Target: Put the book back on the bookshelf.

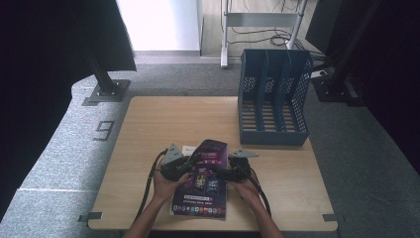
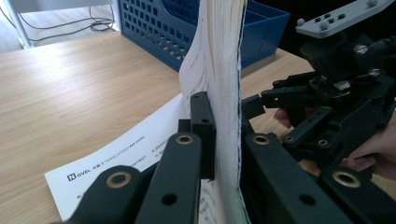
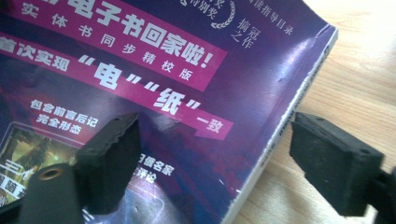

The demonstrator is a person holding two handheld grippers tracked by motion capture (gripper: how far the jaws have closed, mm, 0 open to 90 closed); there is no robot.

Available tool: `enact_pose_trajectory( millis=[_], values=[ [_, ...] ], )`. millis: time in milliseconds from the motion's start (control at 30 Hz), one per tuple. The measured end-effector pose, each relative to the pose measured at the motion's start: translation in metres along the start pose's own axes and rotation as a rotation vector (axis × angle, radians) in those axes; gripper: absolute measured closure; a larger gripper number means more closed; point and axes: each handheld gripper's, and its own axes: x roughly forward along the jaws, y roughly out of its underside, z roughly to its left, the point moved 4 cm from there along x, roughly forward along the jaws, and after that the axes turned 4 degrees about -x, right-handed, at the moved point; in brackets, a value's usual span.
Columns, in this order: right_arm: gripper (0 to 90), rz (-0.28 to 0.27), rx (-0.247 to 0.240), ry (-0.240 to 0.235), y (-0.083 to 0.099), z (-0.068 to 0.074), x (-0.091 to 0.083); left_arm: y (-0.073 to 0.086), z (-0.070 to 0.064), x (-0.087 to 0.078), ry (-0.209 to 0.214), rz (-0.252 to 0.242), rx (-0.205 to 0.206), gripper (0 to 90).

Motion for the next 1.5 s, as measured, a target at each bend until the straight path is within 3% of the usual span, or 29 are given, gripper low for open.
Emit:
enact_pose_trajectory(
  millis=[167, 367, 467, 633, 800, 1200, 1500],
  values=[
    [18.0, -0.017, 0.023, -0.028, -0.002, 0.0, -0.002, 0.004, 0.003, 0.004, -0.002, 0.008, -0.015, 87.3],
    [15.9, 0.021, 0.028, 0.004, 0.001, -0.005, 0.002, 0.002, 0.001, -0.001, 0.01, -0.016, -0.01, 87.3],
    [15.2, 0.011, 0.061, -0.034, 0.001, -0.007, 0.002, 0.0, -0.002, -0.004, 0.01, -0.029, -0.001, 87.3],
    [18.6, 0.008, 0.059, -0.076, -0.001, -0.003, 0.002, 0.001, 0.0, -0.003, 0.018, -0.027, -0.01, 87.3],
    [19.2, 0.021, 0.048, -0.068, 0.0, -0.002, 0.003, 0.003, 0.005, -0.001, 0.014, -0.016, -0.026, 87.2],
    [22.4, 0.018, 0.004, -0.029, -0.004, 0.008, 0.002, 0.03, 0.034, 0.014, -0.017, 0.066, -0.117, 86.8],
    [22.5, 0.042, -0.017, -0.012, -0.005, 0.01, 0.007, 0.045, 0.046, 0.027, -0.026, 0.124, -0.143, 86.2]
  ],
)
